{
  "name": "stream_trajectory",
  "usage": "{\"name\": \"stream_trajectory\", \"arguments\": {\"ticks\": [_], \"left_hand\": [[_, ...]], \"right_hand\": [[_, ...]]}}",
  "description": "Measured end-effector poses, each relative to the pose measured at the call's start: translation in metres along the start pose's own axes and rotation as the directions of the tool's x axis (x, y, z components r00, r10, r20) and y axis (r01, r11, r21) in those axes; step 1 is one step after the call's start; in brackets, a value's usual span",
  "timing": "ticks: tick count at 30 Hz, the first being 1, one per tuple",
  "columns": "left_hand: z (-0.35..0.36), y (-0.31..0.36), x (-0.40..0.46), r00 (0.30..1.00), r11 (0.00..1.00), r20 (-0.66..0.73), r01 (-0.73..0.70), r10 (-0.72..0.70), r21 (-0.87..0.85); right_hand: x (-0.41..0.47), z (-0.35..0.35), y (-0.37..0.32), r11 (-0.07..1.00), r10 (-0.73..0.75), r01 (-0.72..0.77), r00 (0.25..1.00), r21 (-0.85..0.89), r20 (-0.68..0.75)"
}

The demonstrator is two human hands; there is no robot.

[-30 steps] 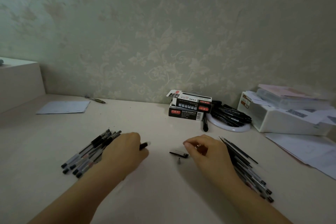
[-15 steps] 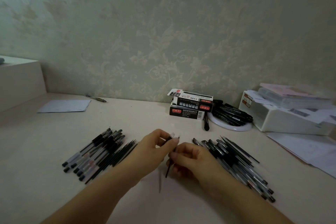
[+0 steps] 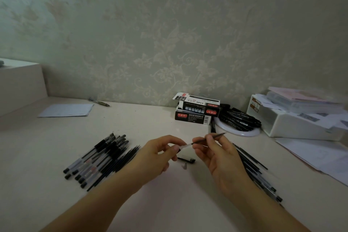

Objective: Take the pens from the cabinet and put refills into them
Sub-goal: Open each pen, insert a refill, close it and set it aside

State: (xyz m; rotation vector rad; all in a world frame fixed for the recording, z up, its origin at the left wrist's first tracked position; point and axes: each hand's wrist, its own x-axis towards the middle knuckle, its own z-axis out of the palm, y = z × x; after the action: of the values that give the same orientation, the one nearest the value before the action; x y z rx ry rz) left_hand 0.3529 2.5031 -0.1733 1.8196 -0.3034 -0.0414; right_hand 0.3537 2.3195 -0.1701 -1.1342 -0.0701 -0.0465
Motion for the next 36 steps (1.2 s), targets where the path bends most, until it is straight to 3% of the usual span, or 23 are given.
{"name": "stream_trajectory", "arguments": {"ticks": [19, 22, 24, 26, 28, 36], "left_hand": [[-0.001, -0.001, 0.0, 0.999, 0.999, 0.034, 0.008, -0.007, -0.042], [-0.001, -0.002, 0.0, 0.999, 1.0, 0.036, -0.007, 0.007, -0.003], [0.001, -0.003, 0.0, 0.999, 1.0, 0.038, -0.021, 0.021, 0.017], [0.002, -0.004, 0.001, 0.999, 0.999, 0.04, -0.032, 0.032, 0.009], [0.003, -0.004, 0.001, 0.999, 1.0, 0.032, -0.026, 0.027, -0.01], [0.0, -0.003, 0.001, 1.0, 1.0, 0.008, -0.004, 0.004, -0.005]], "right_hand": [[0.007, -0.009, 0.002, 0.999, 0.007, -0.006, 0.999, 0.044, -0.037], [0.007, -0.01, 0.002, 0.996, -0.043, 0.044, 0.999, -0.078, 0.013], [0.005, -0.009, 0.002, 0.966, -0.055, 0.07, 0.996, -0.248, 0.068], [0.001, -0.007, 0.004, 0.86, -0.021, 0.091, 0.99, -0.502, 0.143], [-0.004, -0.004, 0.007, 0.688, 0.011, 0.176, 0.968, -0.704, 0.252], [-0.003, -0.008, 0.012, 0.248, -0.096, 0.394, 0.919, -0.885, 0.382]]}}
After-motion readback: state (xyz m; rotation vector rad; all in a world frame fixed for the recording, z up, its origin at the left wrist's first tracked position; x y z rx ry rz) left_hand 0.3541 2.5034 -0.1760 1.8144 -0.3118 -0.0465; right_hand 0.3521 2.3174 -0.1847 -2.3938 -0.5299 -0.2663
